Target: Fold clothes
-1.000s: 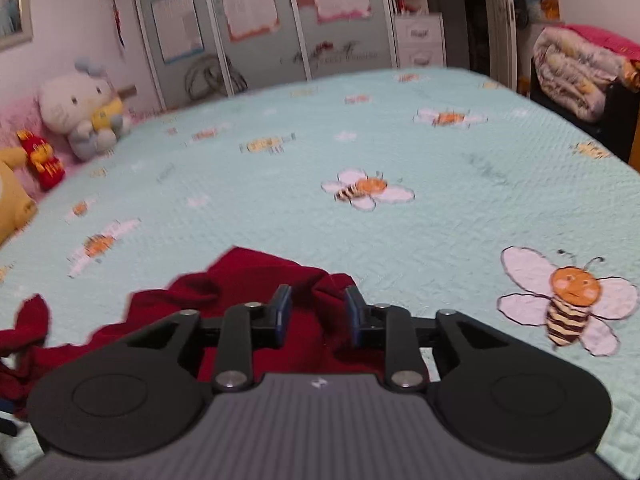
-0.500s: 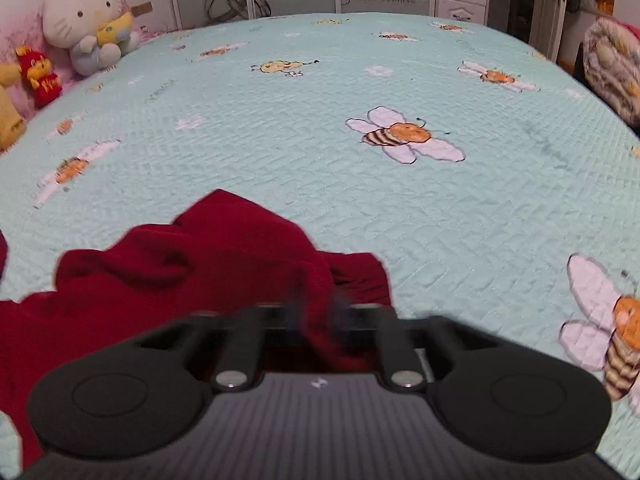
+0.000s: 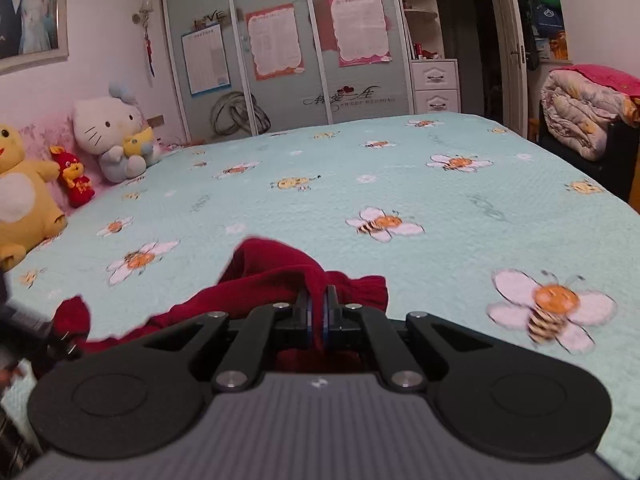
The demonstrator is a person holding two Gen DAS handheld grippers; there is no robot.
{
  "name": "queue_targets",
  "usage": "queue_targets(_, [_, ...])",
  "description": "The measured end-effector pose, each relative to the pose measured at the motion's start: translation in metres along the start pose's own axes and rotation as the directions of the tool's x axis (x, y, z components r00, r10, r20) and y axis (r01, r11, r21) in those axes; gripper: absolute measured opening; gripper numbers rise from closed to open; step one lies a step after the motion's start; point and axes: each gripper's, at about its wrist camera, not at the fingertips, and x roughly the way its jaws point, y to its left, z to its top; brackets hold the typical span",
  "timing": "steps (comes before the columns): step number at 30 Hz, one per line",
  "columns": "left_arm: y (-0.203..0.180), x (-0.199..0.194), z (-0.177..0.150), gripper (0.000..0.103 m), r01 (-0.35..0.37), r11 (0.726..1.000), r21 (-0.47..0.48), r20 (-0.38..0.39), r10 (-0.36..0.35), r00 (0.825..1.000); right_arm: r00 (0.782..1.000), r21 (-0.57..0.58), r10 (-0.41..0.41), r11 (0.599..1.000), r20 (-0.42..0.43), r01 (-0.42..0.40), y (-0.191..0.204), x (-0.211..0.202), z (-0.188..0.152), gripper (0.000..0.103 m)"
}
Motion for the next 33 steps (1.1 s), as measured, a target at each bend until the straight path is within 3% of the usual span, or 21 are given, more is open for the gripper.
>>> queue_targets(6, [-0.011,0.016,-0.004,0.074,0.080,0.994,-0.078,-0.027,-0.082,0.996,0.992,0.056,-0.079,0.995,-0.101,0.085,-0.030,-0.054,-0.045,0.003])
queue_targets(13, [-0.024,0.045,-0.011,0.071,-0.028,0.997,-0.076,-0.063,0.023,0.998,0.976,0.099,-0.074,0.990,-0.207,0.096,-0.031,-0.057,-0.079,0.003])
queue_targets(14, [-0.026,0.048,-0.012,0.069,-0.043,0.997,-0.061,-0.064,0.039,0.997,0.972,0.104,-0.074,0.990,-0.224,0.100,-0.030,-0.054,-0.080,0.003])
queue_targets(16, [-0.034,0.053,-0.016,0.040,-0.084,0.996,0.008,-0.068,0.085,0.994,0.964,0.098,-0.083,0.989,-0.255,0.111,-0.027,-0.049,-0.079,0.003])
queue_targets(17, [-0.037,0.055,-0.017,0.032,-0.105,0.994,0.044,-0.069,0.108,0.992,0.959,0.084,-0.093,0.989,-0.267,0.119,-0.024,-0.046,-0.077,0.003])
queue_targets(18, [-0.039,0.055,-0.019,0.017,-0.110,0.992,0.062,-0.067,0.114,0.991,0.954,0.070,-0.102,0.989,-0.281,0.126,-0.019,-0.042,-0.073,0.003])
queue_targets(19, [-0.040,0.055,-0.021,0.010,-0.115,0.990,0.078,-0.065,0.120,0.991,0.951,0.065,-0.108,0.989,-0.290,0.132,-0.017,-0.039,-0.070,0.003])
queue_targets(21, [-0.040,0.050,-0.025,0.005,-0.135,0.984,0.121,-0.037,0.140,0.989,0.945,0.056,-0.119,0.988,-0.303,0.142,-0.011,-0.033,-0.063,0.003])
queue_targets(27, [-0.051,0.030,-0.038,0.004,-0.188,0.954,0.231,0.031,0.186,0.982,0.923,0.048,-0.145,0.984,-0.357,0.173,0.002,-0.018,-0.050,0.008])
queue_targets(33, [-0.050,0.025,-0.044,0.004,-0.193,0.954,0.229,0.023,0.192,0.981,0.918,-0.030,-0.201,0.979,-0.342,0.203,0.015,-0.016,-0.039,0.010])
